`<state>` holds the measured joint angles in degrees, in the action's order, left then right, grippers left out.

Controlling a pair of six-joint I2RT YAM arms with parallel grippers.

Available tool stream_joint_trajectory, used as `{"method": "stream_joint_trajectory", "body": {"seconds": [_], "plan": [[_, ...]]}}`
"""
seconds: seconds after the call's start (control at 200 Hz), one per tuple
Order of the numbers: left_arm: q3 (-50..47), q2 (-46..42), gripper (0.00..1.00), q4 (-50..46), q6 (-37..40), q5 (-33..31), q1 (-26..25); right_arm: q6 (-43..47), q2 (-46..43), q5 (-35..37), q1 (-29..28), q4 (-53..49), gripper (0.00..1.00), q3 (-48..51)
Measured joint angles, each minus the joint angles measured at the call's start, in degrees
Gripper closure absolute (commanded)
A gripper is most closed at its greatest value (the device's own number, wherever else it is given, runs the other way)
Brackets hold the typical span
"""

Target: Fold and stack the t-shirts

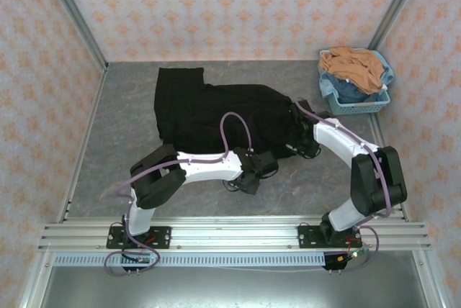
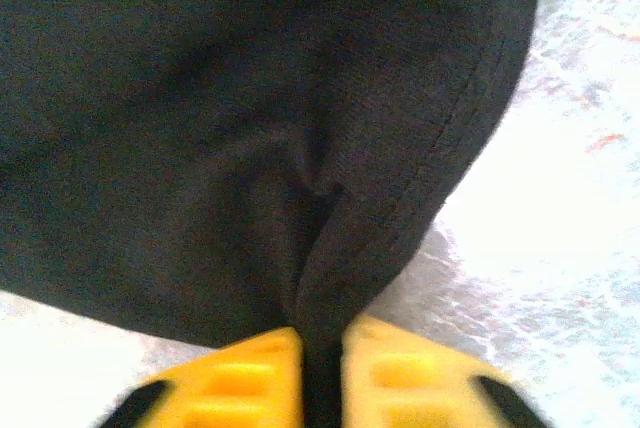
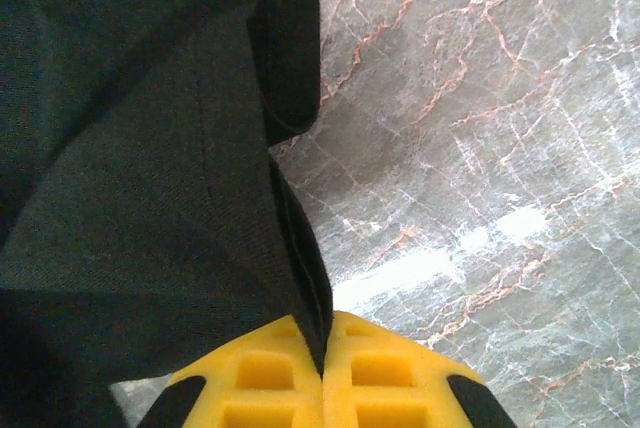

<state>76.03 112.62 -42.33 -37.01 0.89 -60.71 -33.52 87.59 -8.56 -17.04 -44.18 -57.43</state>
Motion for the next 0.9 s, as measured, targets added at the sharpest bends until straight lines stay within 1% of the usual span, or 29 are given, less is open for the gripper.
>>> {"method": "stream_joint_trajectory", "body": {"seconds": [0.05, 0.11, 0.215, 0.31, 0.39, 0.495, 0.59, 0.641, 0.736, 0.826, 0.901], "plan": [[-1.11, -0.98, 1.00, 0.24, -0.76, -2.08, 0.37, -0.02, -0.90, -0.02, 0.00, -0.02, 1.00, 0.00], [-3.45, -2.62, 1.00, 0.17, -1.64, -4.33, 1.95, 0.00, -1.90, -0.07, 0.00, -0.24, 1.00, -0.20], [-7.32, -8.17, 1.00, -2.73, -3.08, -9.03, 6.32, 0.22, -2.80, -0.42, 0.00, -1.20, 1.00, -2.16], [-8.11, -16.92, 1.00, -6.05, -3.74, -12.87, 11.02, 0.79, -3.28, -0.79, 0.02, -1.62, 1.00, -5.86], [-6.84, -25.57, 1.00, -8.31, -3.93, -15.28, 14.60, 1.38, -3.48, -1.11, 0.11, -1.73, 1.00, -10.62], [-1.88, -35.21, 1.00, -11.17, -3.61, -17.55, 20.46, 2.62, -3.50, -1.79, 0.22, -1.86, 1.00, -19.02], [4.33, -40.13, 1.00, -13.00, -2.95, -19.32, 25.94, 3.67, -3.50, -2.34, 0.22, -1.53, 1.00, -27.28], [8.20, -41.70, 1.00, -14.29, -2.10, -20.57, 27.91, 4.09, -3.52, -2.67, 0.22, -1.25, 1.00, -31.15], [15.61, -43.95, 1.00, -15.67, -0.52, -23.52, 29.27, 4.70, -4.98, -3.54, 0.22, 0.63, 1.00, -35.63], [21.11, -46.14, 1.00, -16.46, 1.01, -26.40, 29.24, 4.92, -8.63, -4.59, 0.22, 2.12, 1.00, -35.89], [24.52, -48.98, 1.00, -16.87, 2.21, -28.96, 29.24, 4.92, -13.40, -6.10, 0.22, 3.85, 1.00, -35.12]]}}
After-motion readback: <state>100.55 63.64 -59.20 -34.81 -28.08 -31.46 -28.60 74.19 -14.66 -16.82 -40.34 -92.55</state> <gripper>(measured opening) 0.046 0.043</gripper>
